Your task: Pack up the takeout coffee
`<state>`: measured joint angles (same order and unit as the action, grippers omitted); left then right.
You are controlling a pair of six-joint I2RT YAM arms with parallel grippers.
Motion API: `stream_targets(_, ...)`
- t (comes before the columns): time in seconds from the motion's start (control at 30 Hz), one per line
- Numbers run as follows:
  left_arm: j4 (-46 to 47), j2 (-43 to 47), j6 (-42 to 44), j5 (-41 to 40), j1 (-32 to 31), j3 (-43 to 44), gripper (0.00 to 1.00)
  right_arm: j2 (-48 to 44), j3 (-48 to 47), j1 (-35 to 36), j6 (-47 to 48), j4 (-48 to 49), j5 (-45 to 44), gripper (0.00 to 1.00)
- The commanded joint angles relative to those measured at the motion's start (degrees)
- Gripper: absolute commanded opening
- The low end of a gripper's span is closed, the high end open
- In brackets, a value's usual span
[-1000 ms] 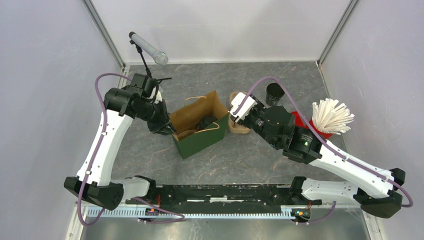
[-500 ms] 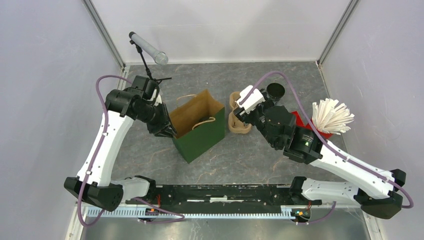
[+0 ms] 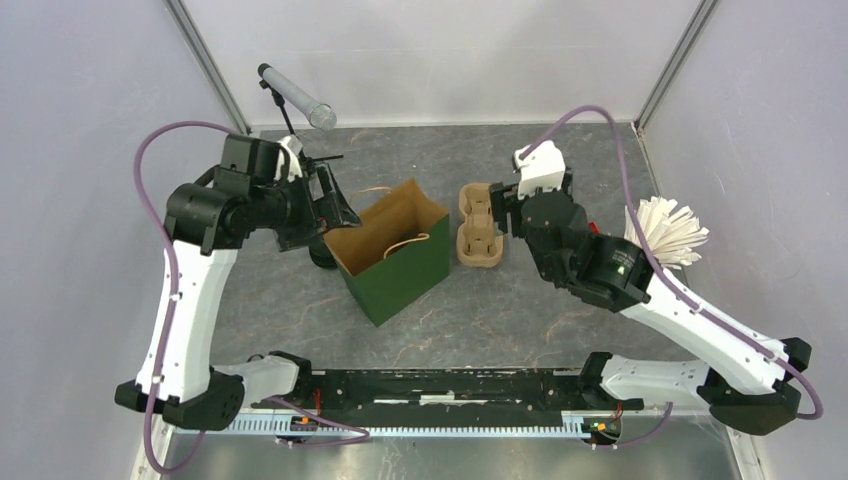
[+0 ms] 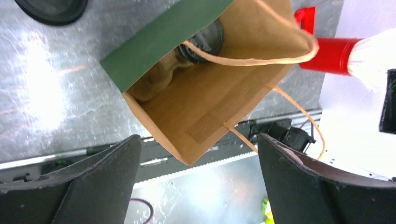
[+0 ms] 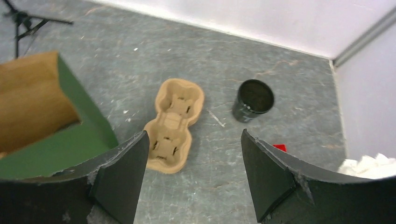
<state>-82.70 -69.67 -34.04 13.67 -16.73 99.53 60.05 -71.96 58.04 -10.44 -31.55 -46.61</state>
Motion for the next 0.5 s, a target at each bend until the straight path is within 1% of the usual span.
stream_targets(0.0, 5.7, 3.2, 3.5, -3.5, 0.3, 4.0, 1.0, 2.8, -10.0, -3.4, -4.3, -11.4, -7.7, 0.77)
stream_targets(0.07, 7.6, 4.5, 3.9, -4.2, 0.3, 4.1, 1.0, 3.7, -12.6, -6.2, -4.4, -15.4, -9.2, 0.75)
stream_targets(0.23, 9.1, 7.8, 5.0, -6.2, 0.3, 2.3, 1.0, 4.5, -16.6, -15.7, -2.4, -24.1, -8.1, 0.75)
stream_targets(0.33, 10.1, 9.4, 5.5, -6.3, 0.3, -0.5, 1.0, 3.4, -14.2, -20.4, -2.9, -26.6, -5.1, 0.72)
stream_targets(0.47, 10.0, 10.0, 6.1, -6.4, 0.3, -1.4, 1.0, 1.4, -8.6, -26.0, -7.3, -30.6, -0.1, 0.71)
